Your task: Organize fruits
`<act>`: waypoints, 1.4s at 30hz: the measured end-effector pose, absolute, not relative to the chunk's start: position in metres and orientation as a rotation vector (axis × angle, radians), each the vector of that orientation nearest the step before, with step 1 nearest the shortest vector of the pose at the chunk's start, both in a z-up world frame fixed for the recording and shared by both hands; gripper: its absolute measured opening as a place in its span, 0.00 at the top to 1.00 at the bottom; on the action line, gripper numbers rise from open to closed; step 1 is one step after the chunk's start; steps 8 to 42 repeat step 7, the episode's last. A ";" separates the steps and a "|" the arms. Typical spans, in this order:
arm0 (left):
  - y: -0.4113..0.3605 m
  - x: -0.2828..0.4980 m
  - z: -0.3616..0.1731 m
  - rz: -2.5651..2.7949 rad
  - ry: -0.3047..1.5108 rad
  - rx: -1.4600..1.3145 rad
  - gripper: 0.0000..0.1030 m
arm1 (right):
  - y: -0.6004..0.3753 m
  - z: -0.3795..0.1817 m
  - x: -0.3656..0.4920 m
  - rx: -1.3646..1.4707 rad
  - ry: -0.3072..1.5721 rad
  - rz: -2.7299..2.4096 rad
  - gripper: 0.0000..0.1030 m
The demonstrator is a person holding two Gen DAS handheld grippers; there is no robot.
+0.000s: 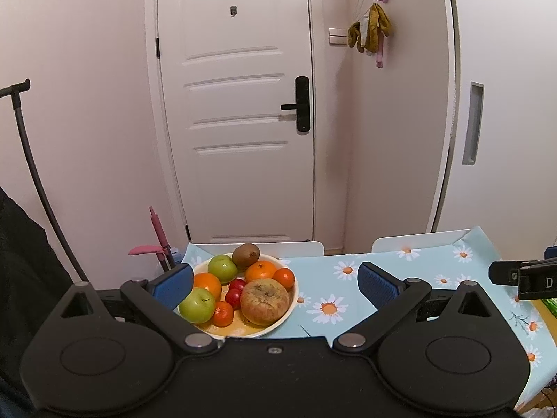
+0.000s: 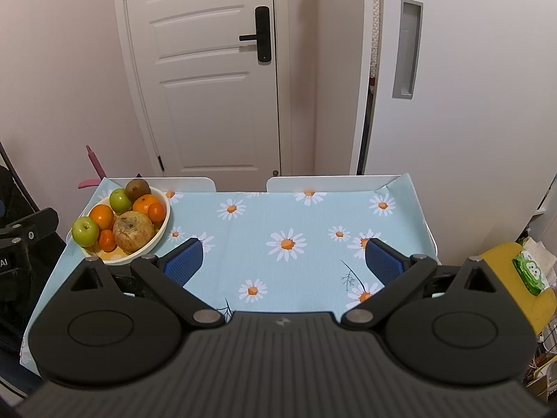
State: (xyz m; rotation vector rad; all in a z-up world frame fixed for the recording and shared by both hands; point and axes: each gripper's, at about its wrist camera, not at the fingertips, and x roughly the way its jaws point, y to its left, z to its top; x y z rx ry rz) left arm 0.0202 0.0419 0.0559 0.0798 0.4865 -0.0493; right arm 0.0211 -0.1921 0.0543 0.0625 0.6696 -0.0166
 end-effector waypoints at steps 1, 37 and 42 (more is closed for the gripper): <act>0.042 0.020 0.056 -0.050 0.486 0.080 0.01 | -0.192 0.054 0.021 0.062 0.669 -0.016 0.00; 0.041 0.020 0.056 -0.052 0.478 0.085 0.01 | -0.192 0.054 0.021 0.062 0.670 -0.017 0.00; 0.041 0.020 0.056 -0.052 0.478 0.085 0.01 | -0.192 0.054 0.021 0.062 0.670 -0.017 0.00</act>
